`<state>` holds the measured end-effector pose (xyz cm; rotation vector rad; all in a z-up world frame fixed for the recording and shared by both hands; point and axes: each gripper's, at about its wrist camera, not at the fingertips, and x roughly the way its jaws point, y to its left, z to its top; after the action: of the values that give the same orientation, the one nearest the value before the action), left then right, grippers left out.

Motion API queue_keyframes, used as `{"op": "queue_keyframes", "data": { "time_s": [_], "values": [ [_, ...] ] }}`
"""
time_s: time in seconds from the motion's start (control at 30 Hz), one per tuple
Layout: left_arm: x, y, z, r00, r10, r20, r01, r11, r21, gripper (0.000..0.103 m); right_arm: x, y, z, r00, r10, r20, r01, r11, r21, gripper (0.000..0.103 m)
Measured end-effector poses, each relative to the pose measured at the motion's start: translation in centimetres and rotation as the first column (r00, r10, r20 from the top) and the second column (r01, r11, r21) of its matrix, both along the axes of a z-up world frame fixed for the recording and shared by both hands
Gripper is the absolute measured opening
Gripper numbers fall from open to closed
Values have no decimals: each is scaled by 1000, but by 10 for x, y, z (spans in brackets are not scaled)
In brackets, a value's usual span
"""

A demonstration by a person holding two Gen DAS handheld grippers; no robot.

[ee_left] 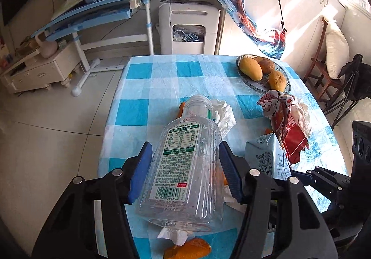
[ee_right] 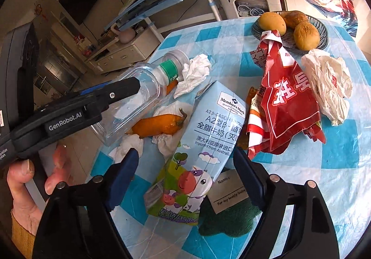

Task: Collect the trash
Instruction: 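Grasp the clear plastic bottle with the left gripper while the right gripper grasps the milk carton, then carry the bottle and carton to the yellow basin and release both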

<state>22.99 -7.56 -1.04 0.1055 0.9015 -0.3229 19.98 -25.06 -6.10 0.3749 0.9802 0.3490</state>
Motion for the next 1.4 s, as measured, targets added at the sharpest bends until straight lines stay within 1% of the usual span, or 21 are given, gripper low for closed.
{"op": "queue_keyframes", "data": {
  "time_s": [0.03, 0.1, 0.2, 0.37, 0.5, 0.53, 0.57, 0.6, 0.63, 0.67, 0.73, 0.8, 0.87, 0.93, 0.97, 1.1, 1.17, 1.2, 1.23, 1.33, 1.4],
  "values": [
    [0, 2, 0, 1000, -5, -6, 5, 1000, -2, 57, 1, -1, -2, 1000, -1, -7, 2, 1000, 9, 59],
    [-1, 2, -4, 1000, -21, -19, 21, 1000, 15, 57, 0, -5, -3, 1000, -5, -16, 6, 999, 37, 43],
    [1, 0, -13, 999, -29, -40, 31, 998, 56, 57, -8, -8, 2, 1000, -8, -3, 8, 998, 60, 34],
    [0, 0, -12, 1000, -14, -24, 16, 998, 61, 56, -20, -16, 19, 997, -18, 74, 8, 993, 121, 32],
    [-13, 10, 12, 999, 8, 35, -8, 1000, -4, 54, -34, -21, 41, 985, -29, 171, -4, 983, 185, 32],
    [-19, 15, 20, 998, 16, 53, -14, 999, -32, 51, -38, -21, 47, 980, -29, 197, -10, 980, 197, 32],
    [-25, 22, 28, 998, 20, 65, -16, 998, -67, 23, -44, -22, 54, 975, -30, 219, -15, 980, 200, 32],
    [-30, 27, 33, 997, 35, 63, -30, 996, -88, 6, -49, -23, 59, 971, -33, 235, -15, 979, 202, 32],
    [-36, 34, 38, 998, 33, 60, -25, 991, -135, 1, -55, -23, 62, 969, -37, 245, -14, 979, 204, 32],
    [-41, 39, 41, 997, 37, 63, -27, 988, -154, 1, -62, -24, 65, 967, -38, 250, -14, 978, 206, 32],
    [-43, 39, 36, 998, 32, 58, -27, 996, -89, 1, -66, -22, 64, 968, -34, 250, -14, 982, 188, 32],
    [-37, 46, 15, 998, 50, -41, -53, 995, -81, 12, -70, -22, 61, 970, -36, 238, -8, 983, 185, 32],
    [-35, 60, -1, 987, 103, -122, -116, 988, -103, 60, -72, -22, 60, 971, -46, 237, 0, 981, 192, 32],
    [-40, 74, 0, 977, 162, -136, -179, 976, -123, 80, -75, -24, 60, 970, -48, 238, 0, 980, 197, 32],
    [-46, 85, 2, 969, 203, -143, -224, 963, -150, 86, -75, -24, 60, 970, -46, 238, -2, 980, 198, 32],
    [-70, 124, -2, 928, 287, -237, -350, 889, -295, 92, -69, -26, 55, 974, -34, 226, -10, 981, 192, 32],
    [-68, 131, -23, 891, 272, -365, -404, 841, -360, 93, -65, -29, 51, 976, -30, 215, -13, 981, 195, 32],
    [-64, 128, -33, 868, 253, -427, -424, 826, -372, 93, -63, -30, 48, 978, -30, 209, -13, 979, 203, 32],
    [-58, 124, -41, 847, 244, -473, -439, 821, -364, 93, -62, -32, 47, 978, -32, 204, -13, 977, 213, 32],
    [-47, 106, -56, 796, 280, -537, -481, 831, -280, 93, -62, -33, 44, 980, -30, 199, -18, 972, 235, 32],
    [-42, 101, -61, 759, 306, -574, -530, 802, -274, 95, -63, -33, 47, 978, -22, 209, -28, 971, 236, 32]
  ]
}}
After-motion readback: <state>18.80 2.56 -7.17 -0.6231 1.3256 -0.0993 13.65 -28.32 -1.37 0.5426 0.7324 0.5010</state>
